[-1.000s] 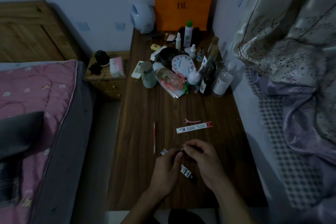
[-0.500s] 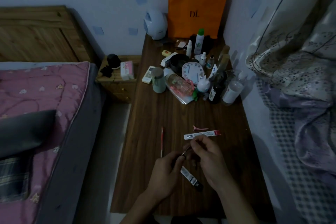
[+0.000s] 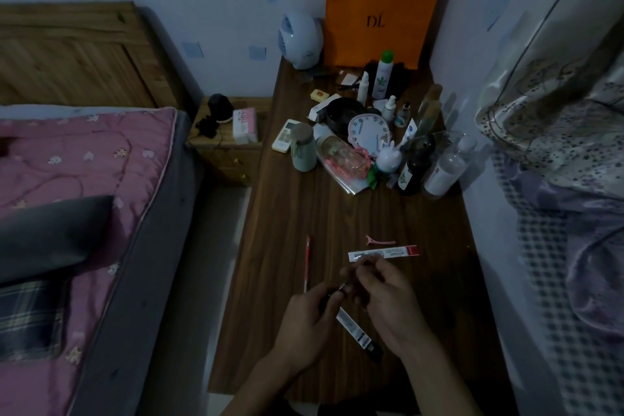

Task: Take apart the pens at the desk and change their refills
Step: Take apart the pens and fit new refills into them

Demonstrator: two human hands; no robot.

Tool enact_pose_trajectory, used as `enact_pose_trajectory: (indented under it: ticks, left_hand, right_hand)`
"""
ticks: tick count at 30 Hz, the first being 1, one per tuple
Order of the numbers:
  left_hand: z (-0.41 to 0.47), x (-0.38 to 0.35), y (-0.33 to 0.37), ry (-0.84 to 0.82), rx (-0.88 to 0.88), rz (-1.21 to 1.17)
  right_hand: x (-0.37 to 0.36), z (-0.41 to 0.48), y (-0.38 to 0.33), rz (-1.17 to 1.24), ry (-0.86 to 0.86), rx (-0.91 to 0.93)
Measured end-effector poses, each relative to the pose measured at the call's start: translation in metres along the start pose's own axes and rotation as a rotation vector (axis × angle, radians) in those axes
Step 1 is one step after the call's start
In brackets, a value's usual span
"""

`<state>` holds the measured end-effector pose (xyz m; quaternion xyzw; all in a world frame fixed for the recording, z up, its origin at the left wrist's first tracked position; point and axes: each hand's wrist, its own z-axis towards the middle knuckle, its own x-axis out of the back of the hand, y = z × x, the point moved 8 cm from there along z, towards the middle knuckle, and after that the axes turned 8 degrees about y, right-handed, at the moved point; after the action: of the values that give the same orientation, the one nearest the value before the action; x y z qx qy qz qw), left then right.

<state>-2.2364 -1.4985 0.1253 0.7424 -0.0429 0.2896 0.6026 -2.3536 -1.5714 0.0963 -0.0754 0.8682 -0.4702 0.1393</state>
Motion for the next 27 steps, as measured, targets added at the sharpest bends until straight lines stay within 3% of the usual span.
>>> enact_pose_trajectory:
  ticks: [3, 14, 22, 27]
  left_hand:
    - [0.003, -0.001, -0.007, -0.006, 0.021, 0.016]
    - [0.005, -0.009, -0.033, -0.035, 0.03, 0.058]
    - [0.003, -0.025, -0.06, -0.033, 0.109, 0.029]
    - [0.004, -0.041, -0.079, -0.03, 0.229, -0.014]
  right_hand:
    - [0.001, 0.004, -0.005, -0.041, 0.036, 0.039]
    - [0.036, 0.02, -0.021, 0.13, 0.428, 0.091]
    - [0.072, 0.043, 0.031, -0.368, 0.498, 0.044]
    - [0.098, 0.065, 0.085, -0.636, 0.496, -0.103]
